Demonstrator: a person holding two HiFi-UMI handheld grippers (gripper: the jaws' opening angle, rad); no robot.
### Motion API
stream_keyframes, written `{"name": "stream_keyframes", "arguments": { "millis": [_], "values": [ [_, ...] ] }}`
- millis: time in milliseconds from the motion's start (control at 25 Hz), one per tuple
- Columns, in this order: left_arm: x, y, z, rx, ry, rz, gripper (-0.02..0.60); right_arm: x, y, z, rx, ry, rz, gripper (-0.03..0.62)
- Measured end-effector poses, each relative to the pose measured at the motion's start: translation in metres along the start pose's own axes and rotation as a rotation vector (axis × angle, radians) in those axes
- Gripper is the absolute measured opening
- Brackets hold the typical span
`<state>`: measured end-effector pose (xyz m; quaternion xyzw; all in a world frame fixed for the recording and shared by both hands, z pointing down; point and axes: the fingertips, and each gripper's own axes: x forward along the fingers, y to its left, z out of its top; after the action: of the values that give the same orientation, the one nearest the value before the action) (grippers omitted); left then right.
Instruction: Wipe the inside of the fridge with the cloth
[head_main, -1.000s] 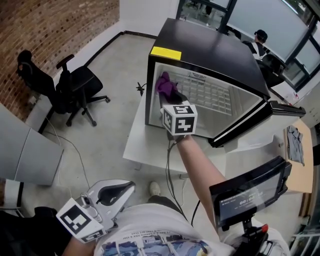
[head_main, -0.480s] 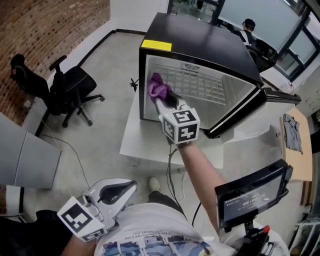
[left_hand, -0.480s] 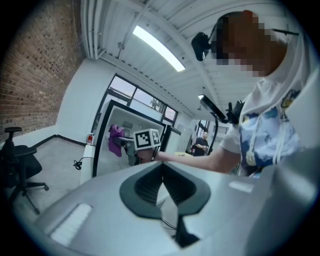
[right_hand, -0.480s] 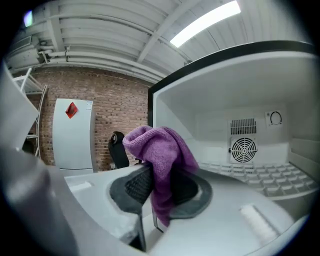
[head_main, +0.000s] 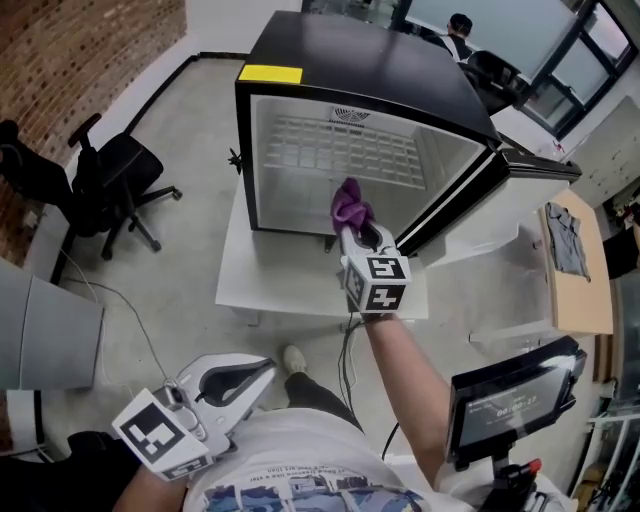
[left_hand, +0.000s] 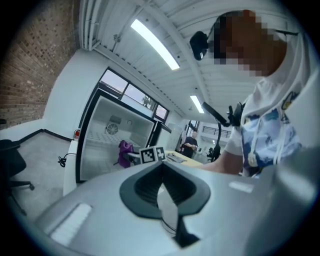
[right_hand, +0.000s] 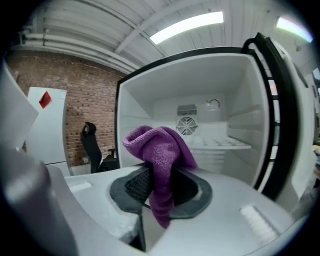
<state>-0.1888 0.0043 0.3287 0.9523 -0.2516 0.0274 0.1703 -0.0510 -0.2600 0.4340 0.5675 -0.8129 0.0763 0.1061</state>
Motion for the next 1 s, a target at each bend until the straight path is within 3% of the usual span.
{"name": "stream_keyframes", "arguments": {
  "millis": [240,400,760,1000],
  "values": [
    [0.006,0.001,0.001,-0.026,0.005,-0.018,0.006,-0.013,-0.08,-0.042,0.044,0.038,-0.302,0.078],
    [0.006,0.01,-0.002,-0.023,0.026,0.002,0.006,-0.013,-0.117,-0.062,0.087,0.05,-0.427,0.078],
    [0.013,0.025,-0.003,-0.029,0.061,0.039,0.006,0.018,-0.151,-0.077,0.15,0.07,-0.513,0.078],
    [0.022,0.027,0.008,-0.099,0.034,0.065,0.006,0.043,-0.164,-0.072,0.142,0.075,-0.527,0.078]
  ]
}}
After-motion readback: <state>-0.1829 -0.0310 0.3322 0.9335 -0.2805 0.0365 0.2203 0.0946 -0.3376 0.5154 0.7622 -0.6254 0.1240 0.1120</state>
